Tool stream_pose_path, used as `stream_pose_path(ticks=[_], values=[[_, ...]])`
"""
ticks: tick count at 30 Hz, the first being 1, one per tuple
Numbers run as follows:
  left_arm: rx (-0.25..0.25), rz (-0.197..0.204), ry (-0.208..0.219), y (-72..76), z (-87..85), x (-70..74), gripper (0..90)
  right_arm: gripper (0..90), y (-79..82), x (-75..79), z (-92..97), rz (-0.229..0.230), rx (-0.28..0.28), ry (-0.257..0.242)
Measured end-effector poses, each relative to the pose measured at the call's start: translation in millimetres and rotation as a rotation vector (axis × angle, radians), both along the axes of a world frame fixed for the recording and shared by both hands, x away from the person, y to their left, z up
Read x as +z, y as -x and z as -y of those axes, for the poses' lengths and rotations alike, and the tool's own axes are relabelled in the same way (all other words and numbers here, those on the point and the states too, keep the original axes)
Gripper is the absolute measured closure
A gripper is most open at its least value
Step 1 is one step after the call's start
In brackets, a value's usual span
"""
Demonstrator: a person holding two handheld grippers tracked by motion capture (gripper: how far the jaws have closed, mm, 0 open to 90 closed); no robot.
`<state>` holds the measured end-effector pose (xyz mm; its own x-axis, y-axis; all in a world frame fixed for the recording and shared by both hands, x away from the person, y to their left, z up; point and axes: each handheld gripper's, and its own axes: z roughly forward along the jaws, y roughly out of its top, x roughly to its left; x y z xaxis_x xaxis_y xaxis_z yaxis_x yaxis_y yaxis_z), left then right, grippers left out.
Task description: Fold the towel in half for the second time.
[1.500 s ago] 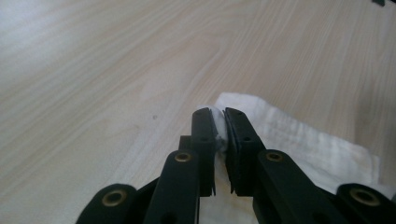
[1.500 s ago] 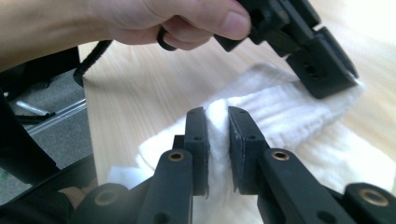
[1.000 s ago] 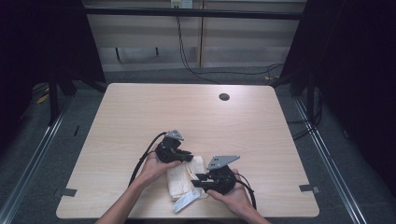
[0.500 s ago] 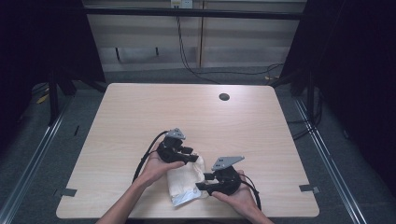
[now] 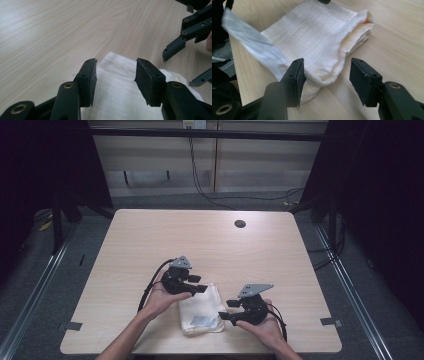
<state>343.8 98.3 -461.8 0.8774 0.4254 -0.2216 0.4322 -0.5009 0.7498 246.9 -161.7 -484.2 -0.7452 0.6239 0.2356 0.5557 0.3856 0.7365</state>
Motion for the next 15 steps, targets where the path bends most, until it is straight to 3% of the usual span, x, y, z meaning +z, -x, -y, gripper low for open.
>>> stream_pose_path(ticks=[7, 12, 15], values=[[0.034, 0.005, -0.027, 1.9, -9.3, -3.3, 44.7, 45.2, -2.6, 1.3, 14.2, 0.015, -0.049, 0.008], [0.039, 0.01, 0.0, 6.3, -12.7, 2.2, 39.6, 44.9, -5.2, 5.2, 24.1, 0.028, -0.079, -0.014], [0.037, 0.031, -0.006, 10.3, -14.4, 8.3, 36.3, 44.8, -6.7, 8.5, 23.5, 0.039, -0.082, -0.013]])
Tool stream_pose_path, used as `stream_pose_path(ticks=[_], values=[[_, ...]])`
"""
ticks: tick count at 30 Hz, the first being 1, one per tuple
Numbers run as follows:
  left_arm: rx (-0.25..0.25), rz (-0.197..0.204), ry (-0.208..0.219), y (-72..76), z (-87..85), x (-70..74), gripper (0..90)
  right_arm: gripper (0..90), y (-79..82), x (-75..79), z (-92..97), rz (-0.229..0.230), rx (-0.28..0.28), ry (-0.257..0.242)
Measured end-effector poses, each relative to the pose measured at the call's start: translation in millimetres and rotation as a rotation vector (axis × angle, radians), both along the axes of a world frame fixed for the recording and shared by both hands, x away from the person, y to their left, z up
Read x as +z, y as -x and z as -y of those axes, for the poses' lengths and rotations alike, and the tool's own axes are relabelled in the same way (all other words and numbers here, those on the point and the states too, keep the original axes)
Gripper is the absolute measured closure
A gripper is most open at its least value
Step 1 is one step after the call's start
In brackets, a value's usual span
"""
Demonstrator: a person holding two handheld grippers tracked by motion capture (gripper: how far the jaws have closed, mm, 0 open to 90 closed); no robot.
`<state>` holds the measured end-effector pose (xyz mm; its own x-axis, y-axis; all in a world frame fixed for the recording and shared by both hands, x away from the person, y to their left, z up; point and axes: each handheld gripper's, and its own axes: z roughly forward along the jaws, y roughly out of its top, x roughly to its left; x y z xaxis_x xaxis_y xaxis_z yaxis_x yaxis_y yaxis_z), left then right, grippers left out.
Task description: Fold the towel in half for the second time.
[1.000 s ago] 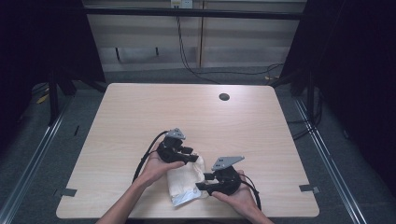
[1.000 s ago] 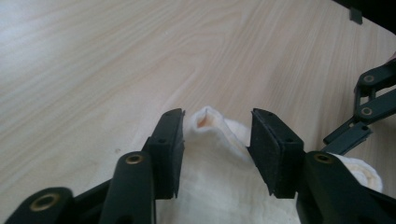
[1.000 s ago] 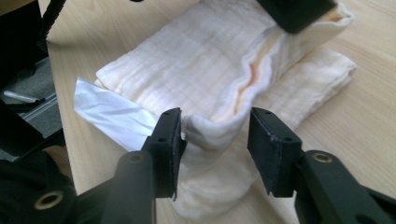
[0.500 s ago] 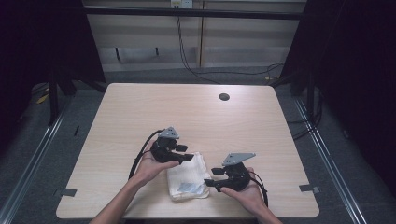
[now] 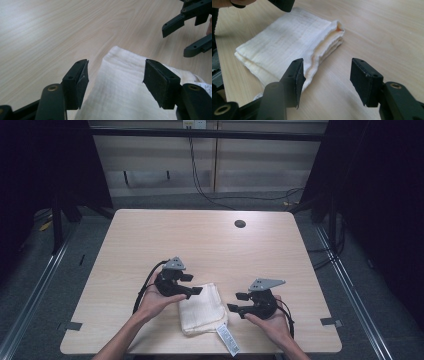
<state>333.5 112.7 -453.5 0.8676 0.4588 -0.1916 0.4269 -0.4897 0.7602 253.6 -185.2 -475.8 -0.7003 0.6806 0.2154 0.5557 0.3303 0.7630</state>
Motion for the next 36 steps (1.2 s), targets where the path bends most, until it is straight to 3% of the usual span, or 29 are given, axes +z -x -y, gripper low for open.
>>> stream_pose_path(ticks=[3, 5, 7, 11, 14, 21, 23, 25, 29, 32, 36], values=[[-0.006, 0.011, 0.004, 6.4, -4.6, 6.5, 33.0, 44.2, -3.0, 7.9, -0.8, 0.027, 0.01, -0.006], [-0.009, 0.028, -0.03, 12.3, -9.2, 10.8, 32.7, 43.6, -4.0, 15.4, 0.9, 0.044, 0.012, -0.015], [-0.005, 0.04, -0.036, 18.2, -17.9, 15.6, 32.3, 43.0, -3.7, 23.9, 5.3, 0.066, 0.001, -0.021], [0.044, 0.05, -0.029, 23.8, -36.6, 19.6, 35.6, 41.6, -1.5, 31.9, 17.9, 0.081, -0.009, -0.05], [0.082, 0.042, -0.045, 26.0, -48.3, 16.6, 35.7, 41.1, 4.9, 30.3, 30.7, 0.081, -0.024, -0.044], [0.11, 0.05, -0.069, 39.8, -69.1, 8.5, 33.1, 40.3, 15.0, 26.6, 58.1, 0.07, -0.085, -0.031], [0.132, 0.038, -0.05, 43.6, -75.3, 6.0, 32.4, 40.3, 16.4, 25.9, 64.7, 0.071, -0.098, -0.022], [0.145, 0.036, -0.069, 47.2, -79.8, 4.3, 31.9, 40.2, 16.7, 24.6, 70.9, 0.068, -0.102, -0.012], [0.15, 0.05, -0.078, 57.9, -90.4, 2.5, 30.6, 39.8, 18.5, 20.8, 81.2, 0.076, -0.138, 0.002], [0.181, 0.048, -0.087, 64.6, -103.6, -1.9, 29.3, 39.4, 19.7, 16.7, 89.5, 0.07, -0.179, -0.01], [0.226, 0.042, -0.09, 64.6, -117.8, -10.7, 28.6, 39.5, 20.4, 15.3, 93.9, 0.068, -0.176, -0.001]])
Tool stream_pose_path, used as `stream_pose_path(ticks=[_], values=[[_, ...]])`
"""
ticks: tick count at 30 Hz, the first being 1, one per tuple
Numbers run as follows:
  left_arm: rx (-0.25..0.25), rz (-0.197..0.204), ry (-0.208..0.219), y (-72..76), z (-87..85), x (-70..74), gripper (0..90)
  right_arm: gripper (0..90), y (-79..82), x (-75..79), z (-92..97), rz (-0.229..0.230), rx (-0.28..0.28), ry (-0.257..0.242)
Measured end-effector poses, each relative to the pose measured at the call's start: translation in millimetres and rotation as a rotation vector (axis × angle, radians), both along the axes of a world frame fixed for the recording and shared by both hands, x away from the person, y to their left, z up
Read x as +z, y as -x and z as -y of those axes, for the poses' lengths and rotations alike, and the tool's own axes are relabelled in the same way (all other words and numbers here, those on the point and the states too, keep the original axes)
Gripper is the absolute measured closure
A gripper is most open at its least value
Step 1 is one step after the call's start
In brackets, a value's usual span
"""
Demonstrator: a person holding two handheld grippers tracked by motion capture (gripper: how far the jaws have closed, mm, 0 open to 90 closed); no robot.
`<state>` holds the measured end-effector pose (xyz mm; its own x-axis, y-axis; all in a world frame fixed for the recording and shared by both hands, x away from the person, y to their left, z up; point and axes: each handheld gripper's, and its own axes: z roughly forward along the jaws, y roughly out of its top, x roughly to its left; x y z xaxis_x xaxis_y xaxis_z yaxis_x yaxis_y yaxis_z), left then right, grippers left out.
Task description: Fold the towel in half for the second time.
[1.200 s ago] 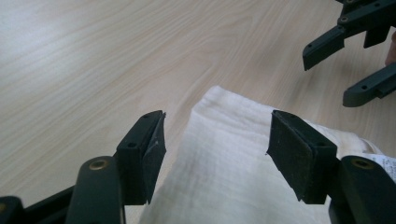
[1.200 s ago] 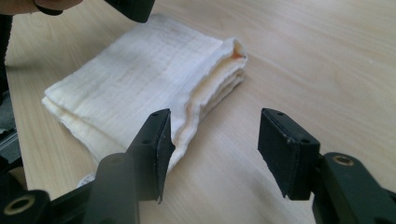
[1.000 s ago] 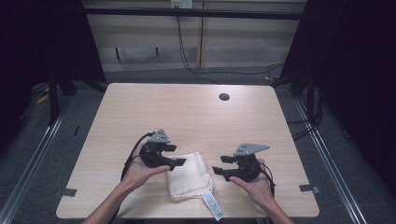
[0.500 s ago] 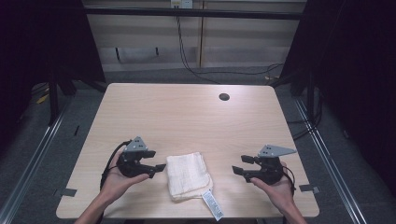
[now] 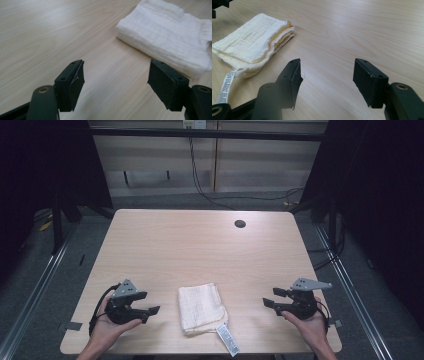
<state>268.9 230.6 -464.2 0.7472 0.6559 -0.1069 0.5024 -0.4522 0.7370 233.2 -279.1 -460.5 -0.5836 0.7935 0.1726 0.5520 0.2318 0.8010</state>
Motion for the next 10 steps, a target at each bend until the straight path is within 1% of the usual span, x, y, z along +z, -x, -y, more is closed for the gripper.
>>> stream_pose_path(ticks=[1, 2, 3, 5, 6, 7, 8, 9, 10], values=[[0.011, 0.003, -0.004, 0.7, -2.0, -1.3, 28.2, 39.1, 0.9, 0.4, 0.6, 0.006, -0.007, -0.003], [0.028, 0.007, 0.005, 1.9, -5.5, -3.6, 28.2, 39.0, 1.3, 0.8, 1.5, 0.01, -0.008, -0.009], [0.039, 0.005, 0.006, 2.5, -7.2, -5.1, 28.4, 38.8, 1.9, 1.3, 3.0, 0.022, -0.016, -0.014], [0.02, -0.003, 0.01, 1.6, -8.7, -7.8, 27.2, 38.5, 1.4, 0.5, 6.6, 0.032, -0.038, -0.024], [0.03, 0.003, 0.006, 1.3, -8.3, -8.1, 27.9, 38.5, 1.1, -0.5, 8.1, 0.041, -0.056, -0.029], [0.029, 0.005, 0.012, 1.1, -8.1, -8.0, 27.5, 38.4, 0.3, -1.4, 9.1, 0.051, -0.065, -0.031], [0.019, -0.004, 0.024, 0.9, -7.9, -7.9, 26.8, 38.2, -0.8, -2.0, 9.0, 0.047, -0.062, -0.031], [0.019, -0.003, 0.029, 1.2, -7.4, -7.9, 27.2, 37.8, -1.6, -2.5, 8.3, 0.046, -0.063, -0.017], [0.021, 0.004, 0.021, 1.9, -6.8, -7.9, 27.4, 37.2, -2.1, -3.1, 8.1, 0.047, -0.064, -0.01]])
